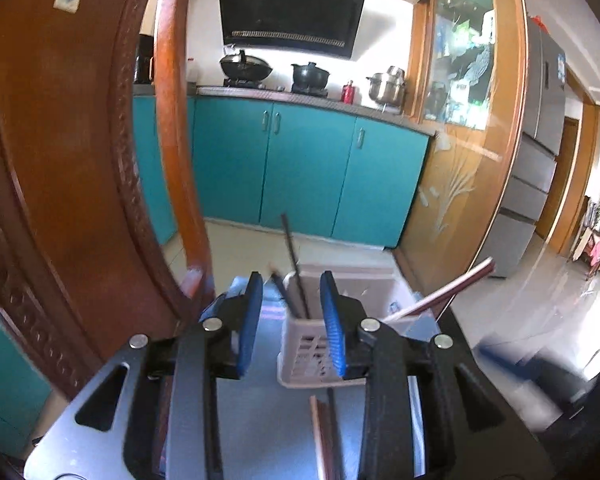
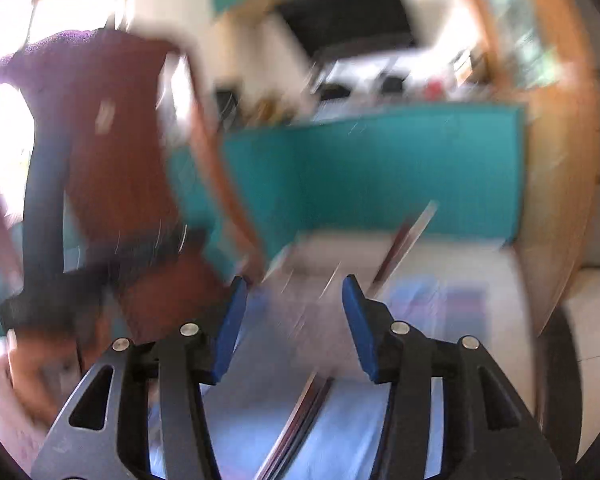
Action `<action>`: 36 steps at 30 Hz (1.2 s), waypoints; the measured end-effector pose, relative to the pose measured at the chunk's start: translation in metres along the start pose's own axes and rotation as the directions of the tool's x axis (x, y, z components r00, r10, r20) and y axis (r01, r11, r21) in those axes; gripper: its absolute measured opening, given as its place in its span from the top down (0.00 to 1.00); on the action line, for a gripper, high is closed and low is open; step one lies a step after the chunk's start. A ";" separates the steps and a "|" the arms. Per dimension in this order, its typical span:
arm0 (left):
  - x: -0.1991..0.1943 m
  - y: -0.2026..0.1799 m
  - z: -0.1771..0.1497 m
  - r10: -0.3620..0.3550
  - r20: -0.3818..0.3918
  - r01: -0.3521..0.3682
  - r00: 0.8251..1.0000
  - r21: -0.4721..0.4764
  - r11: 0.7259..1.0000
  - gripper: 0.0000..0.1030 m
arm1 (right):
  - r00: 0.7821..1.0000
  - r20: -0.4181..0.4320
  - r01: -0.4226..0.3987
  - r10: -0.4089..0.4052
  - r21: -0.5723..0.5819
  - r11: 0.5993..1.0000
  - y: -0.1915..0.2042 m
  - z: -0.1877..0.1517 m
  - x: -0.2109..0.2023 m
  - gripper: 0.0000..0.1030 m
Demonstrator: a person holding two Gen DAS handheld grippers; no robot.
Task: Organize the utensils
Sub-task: 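Move both open tools back down to the remaining chopsticks, then grasp a black chopstick with the right tool while the left grasps a pale wooden one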
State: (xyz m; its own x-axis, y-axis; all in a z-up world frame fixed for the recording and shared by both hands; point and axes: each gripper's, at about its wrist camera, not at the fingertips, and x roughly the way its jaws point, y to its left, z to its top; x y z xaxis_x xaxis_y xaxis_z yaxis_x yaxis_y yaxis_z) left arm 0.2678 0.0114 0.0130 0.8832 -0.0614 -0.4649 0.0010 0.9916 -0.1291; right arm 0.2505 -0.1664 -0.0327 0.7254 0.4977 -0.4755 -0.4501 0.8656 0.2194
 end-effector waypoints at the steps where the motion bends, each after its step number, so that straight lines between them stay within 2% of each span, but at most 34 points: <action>1: 0.002 0.002 -0.003 0.006 -0.013 -0.006 1.000 0.001 1.000 0.70 | 0.994 -0.109 0.004 -0.005 -0.012 1.000 0.002 -0.013 0.022 0.52; 3: 0.011 0.005 -0.013 0.024 -0.057 -0.024 0.998 -0.001 1.000 0.70 | 0.961 -0.269 0.057 -0.062 -0.025 0.998 0.000 -0.035 0.059 0.52; 4: 0.016 0.007 -0.017 0.034 -0.083 -0.034 0.996 -0.004 0.999 0.70 | 0.925 -0.365 0.107 -0.111 -0.031 0.994 -0.005 -0.050 0.083 0.52; 5: 0.023 0.009 -0.022 0.043 -0.123 -0.045 0.991 -0.013 0.999 0.70 | 0.896 -0.421 0.139 -0.139 -0.031 0.990 -0.009 -0.061 0.099 0.54; 7: 0.037 0.013 -0.031 0.045 -0.203 -0.054 0.978 -0.038 0.998 0.70 | 0.839 -0.513 0.209 -0.183 -0.008 0.978 -0.022 -0.081 0.127 0.56; 9: 0.048 0.019 -0.037 0.032 -0.266 -0.052 0.964 -0.069 0.996 0.68 | 0.817 -0.547 0.222 -0.181 0.009 0.975 -0.028 -0.089 0.140 0.56; 12: 0.056 0.028 -0.043 0.003 -0.324 -0.042 0.946 -0.112 0.993 0.62 | 0.808 -0.563 0.223 -0.173 0.020 0.975 -0.029 -0.093 0.152 0.56; 14: 0.058 0.031 -0.044 0.004 -0.342 -0.046 0.940 -0.115 0.992 0.60 | 0.806 -0.553 0.239 -0.211 -0.022 0.971 -0.024 -0.094 0.156 0.56; 18: 0.062 0.034 -0.050 0.027 -0.366 -0.067 0.930 -0.096 0.993 0.55 | 0.789 -0.545 0.268 -0.284 -0.111 0.957 -0.011 -0.098 0.163 0.56; 20: 0.066 0.033 -0.054 0.037 -0.386 -0.073 0.922 -0.078 0.994 0.54 | 0.787 -0.543 0.272 -0.294 -0.122 0.954 -0.009 -0.099 0.165 0.58; 21: 0.068 0.033 -0.056 0.041 -0.393 -0.076 0.918 -0.072 0.995 0.54 | 0.785 -0.549 0.272 -0.286 -0.109 0.956 -0.010 -0.098 0.165 0.72; 22: 0.070 0.033 -0.059 0.047 -0.402 -0.079 0.914 -0.063 0.995 0.54 | 0.780 -0.557 0.274 -0.285 -0.105 0.956 -0.012 -0.097 0.164 0.81; 23: 0.074 0.032 -0.063 0.053 -0.417 -0.081 0.907 -0.048 0.996 0.54 | 0.771 -0.566 0.282 -0.292 -0.107 0.953 -0.013 -0.096 0.164 0.88; 24: 0.076 0.031 -0.066 0.056 -0.427 -0.081 0.903 -0.040 0.996 0.54 | 0.764 -0.573 0.293 -0.297 -0.102 0.951 -0.015 -0.095 0.164 0.89; 29: 0.093 0.017 -0.087 0.050 -0.499 -0.053 0.865 0.009 0.999 0.54 | 0.745 -0.587 0.358 -0.316 -0.046 0.932 -0.040 -0.091 0.152 0.94; 32: 0.103 0.001 -0.102 0.030 -0.547 -0.004 0.836 0.049 0.999 0.54 | 0.747 -0.589 0.391 -0.308 0.015 0.920 -0.060 -0.088 0.144 0.94; 34: 0.112 -0.015 -0.115 0.044 -0.579 0.020 0.814 0.104 0.994 0.52 | 0.747 -0.593 0.409 -0.300 0.054 0.911 -0.071 -0.086 0.139 0.94; 36: 0.117 -0.026 -0.125 0.063 -0.595 0.033 0.801 0.149 0.988 0.50 | 0.748 -0.595 0.420 -0.296 0.078 0.904 -0.080 -0.085 0.136 0.94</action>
State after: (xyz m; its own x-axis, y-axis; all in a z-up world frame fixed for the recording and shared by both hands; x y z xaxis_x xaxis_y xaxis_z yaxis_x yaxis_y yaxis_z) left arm 0.3125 -0.0358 -0.1478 0.4283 -0.0539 -0.9020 0.1001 0.9949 -0.0119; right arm 0.3405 -0.1726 -0.1877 0.3658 0.0836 -0.9269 -0.0623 0.9959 0.0652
